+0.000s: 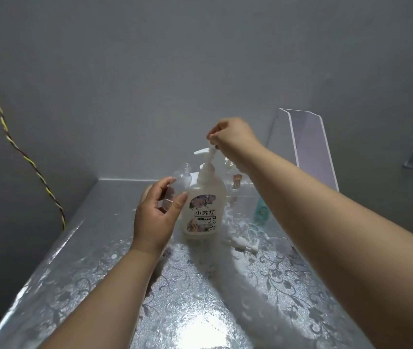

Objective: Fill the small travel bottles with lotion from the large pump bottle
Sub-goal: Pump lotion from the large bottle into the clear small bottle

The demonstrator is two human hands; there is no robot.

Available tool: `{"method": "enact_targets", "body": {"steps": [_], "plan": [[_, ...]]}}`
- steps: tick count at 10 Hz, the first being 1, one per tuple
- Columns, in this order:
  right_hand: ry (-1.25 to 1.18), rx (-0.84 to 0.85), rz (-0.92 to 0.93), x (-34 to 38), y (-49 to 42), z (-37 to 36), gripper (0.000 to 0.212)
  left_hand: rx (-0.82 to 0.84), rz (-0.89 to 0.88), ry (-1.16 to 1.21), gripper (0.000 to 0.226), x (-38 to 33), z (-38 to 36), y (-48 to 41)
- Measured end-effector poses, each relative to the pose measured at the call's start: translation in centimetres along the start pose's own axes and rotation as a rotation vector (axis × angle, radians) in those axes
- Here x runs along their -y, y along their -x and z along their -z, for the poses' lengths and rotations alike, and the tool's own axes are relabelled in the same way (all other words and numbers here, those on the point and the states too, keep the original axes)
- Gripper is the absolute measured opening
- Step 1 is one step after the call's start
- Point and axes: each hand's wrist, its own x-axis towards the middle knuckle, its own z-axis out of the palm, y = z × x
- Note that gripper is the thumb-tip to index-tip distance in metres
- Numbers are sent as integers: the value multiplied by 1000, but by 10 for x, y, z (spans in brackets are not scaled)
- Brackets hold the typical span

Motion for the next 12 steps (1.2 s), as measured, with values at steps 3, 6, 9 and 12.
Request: {"method": "enact_targets", "body": {"steps": [3,6,9,12], "plan": [[1,221,-51,11,-27,-25,32,-23,-49,-70,54,-7,0,-4],[327,330,54,15,-21,-27,34,-11,-65,-98,58,-12,0,-5],[448,374,44,24,-17,-27,34,-30,-110,-43,57,-12,1,-5],[457,419,50,9,-19,-32,34,-111,-65,30,42,-8,0,-5]]}}
